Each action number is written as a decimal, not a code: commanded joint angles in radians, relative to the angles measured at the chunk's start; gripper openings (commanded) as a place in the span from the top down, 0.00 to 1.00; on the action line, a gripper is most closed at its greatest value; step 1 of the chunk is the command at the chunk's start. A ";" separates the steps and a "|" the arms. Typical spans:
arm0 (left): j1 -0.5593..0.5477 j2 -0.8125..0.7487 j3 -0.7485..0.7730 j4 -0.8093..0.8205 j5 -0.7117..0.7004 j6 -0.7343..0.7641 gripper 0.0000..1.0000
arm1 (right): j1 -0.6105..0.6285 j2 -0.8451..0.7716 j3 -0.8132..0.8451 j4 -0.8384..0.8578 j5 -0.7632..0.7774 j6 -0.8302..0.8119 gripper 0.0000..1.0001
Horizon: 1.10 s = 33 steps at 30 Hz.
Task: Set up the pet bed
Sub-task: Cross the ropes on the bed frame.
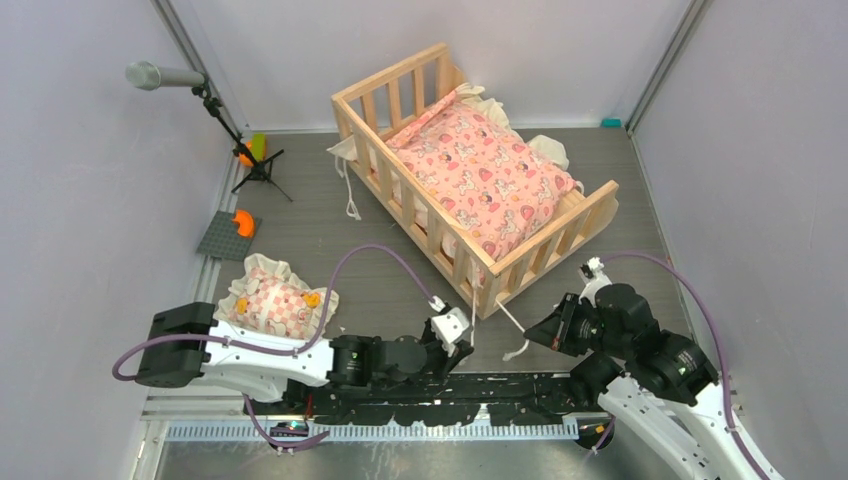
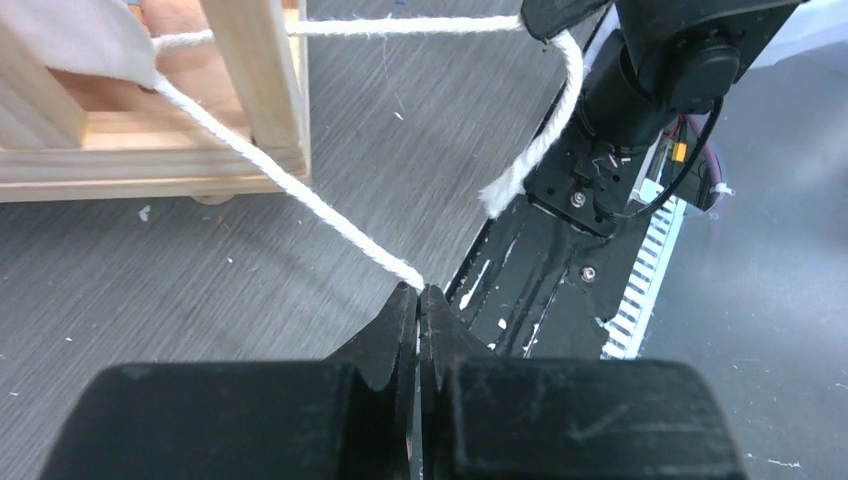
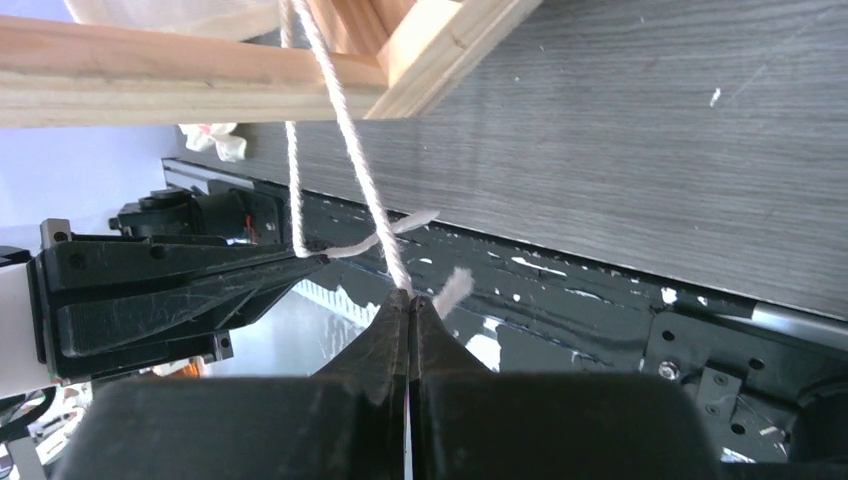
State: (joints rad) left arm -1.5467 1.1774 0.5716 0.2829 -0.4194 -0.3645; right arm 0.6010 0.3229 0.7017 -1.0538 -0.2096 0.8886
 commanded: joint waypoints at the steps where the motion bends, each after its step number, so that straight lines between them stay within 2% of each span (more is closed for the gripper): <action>1: -0.045 0.043 0.049 -0.001 -0.023 -0.028 1.00 | 0.000 -0.005 0.050 -0.087 -0.013 -0.047 1.00; 8: -0.087 0.125 0.087 0.044 -0.058 -0.041 1.00 | 0.000 -0.010 0.090 -0.176 0.018 -0.078 1.00; 18: -0.111 0.172 0.103 0.058 -0.074 -0.057 1.00 | 0.000 -0.009 0.060 -0.189 -0.055 -0.106 1.00; 27: -0.113 0.156 0.043 0.074 -0.233 -0.151 1.00 | 0.000 -0.014 -0.088 -0.020 -0.191 -0.045 1.00; 33: -0.113 0.190 0.056 0.109 -0.251 -0.159 1.00 | 0.000 0.000 -0.202 0.097 -0.253 -0.001 1.00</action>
State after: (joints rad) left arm -1.6524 1.3510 0.6117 0.3111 -0.6174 -0.4961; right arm 0.6006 0.3126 0.5507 -1.0630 -0.3794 0.8528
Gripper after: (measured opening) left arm 0.010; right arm 0.017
